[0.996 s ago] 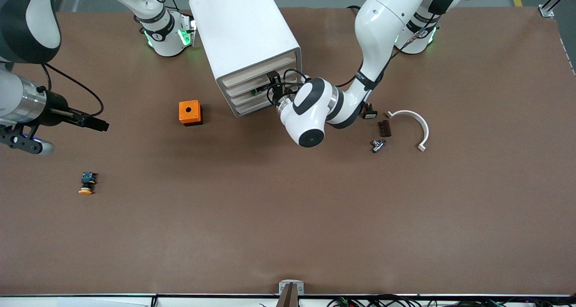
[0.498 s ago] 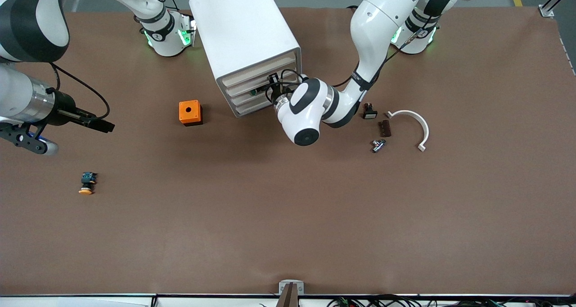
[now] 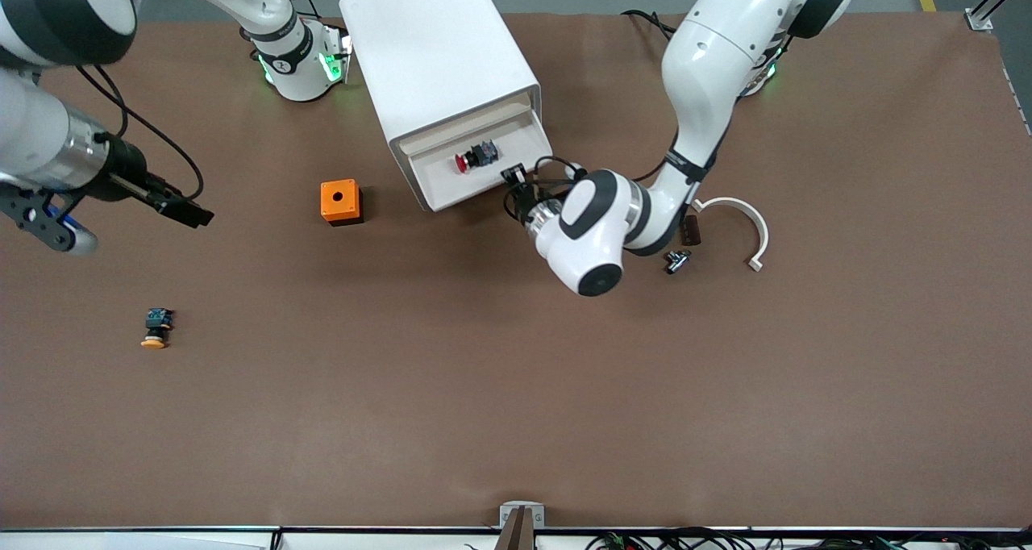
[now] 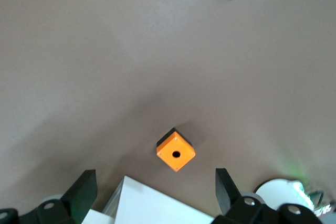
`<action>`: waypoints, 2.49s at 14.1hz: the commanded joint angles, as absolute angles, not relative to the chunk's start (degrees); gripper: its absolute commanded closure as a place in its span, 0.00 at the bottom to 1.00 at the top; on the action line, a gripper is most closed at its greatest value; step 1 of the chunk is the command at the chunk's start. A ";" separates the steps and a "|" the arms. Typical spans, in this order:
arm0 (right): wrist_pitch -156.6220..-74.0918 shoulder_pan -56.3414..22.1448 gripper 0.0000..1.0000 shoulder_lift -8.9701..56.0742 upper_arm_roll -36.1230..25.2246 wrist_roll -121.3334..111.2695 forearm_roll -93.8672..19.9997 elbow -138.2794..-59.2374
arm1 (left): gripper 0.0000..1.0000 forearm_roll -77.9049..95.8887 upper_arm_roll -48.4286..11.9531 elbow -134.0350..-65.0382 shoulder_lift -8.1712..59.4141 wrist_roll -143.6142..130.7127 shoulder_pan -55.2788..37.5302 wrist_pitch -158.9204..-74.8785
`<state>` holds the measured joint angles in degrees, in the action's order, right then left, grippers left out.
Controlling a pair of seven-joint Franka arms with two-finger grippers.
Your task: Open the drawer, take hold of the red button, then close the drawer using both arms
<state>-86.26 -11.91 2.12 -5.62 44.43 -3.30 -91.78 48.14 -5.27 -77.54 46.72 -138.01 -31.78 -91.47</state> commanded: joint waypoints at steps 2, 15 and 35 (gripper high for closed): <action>-85.87 -16.95 0.00 0.53 -5.80 62.00 -2.72 -93.25 | 0.98 46.41 -4.92 -76.55 46.67 -132.02 -27.61 -92.02; -109.76 -46.65 0.00 12.02 -5.63 98.25 -2.64 -97.47 | 0.01 38.59 -2.65 -74.09 44.04 -122.90 -21.89 -92.90; -114.17 -53.53 0.03 24.17 -5.71 100.72 -2.55 -96.06 | 0.01 16.45 0.18 -73.39 29.19 -94.14 -19.69 -93.25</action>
<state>-114.38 -52.89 23.27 -5.13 99.64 -3.14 -97.15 19.14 0.48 -72.16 32.27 -96.21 -19.35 -93.45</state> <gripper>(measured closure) 0.022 0.004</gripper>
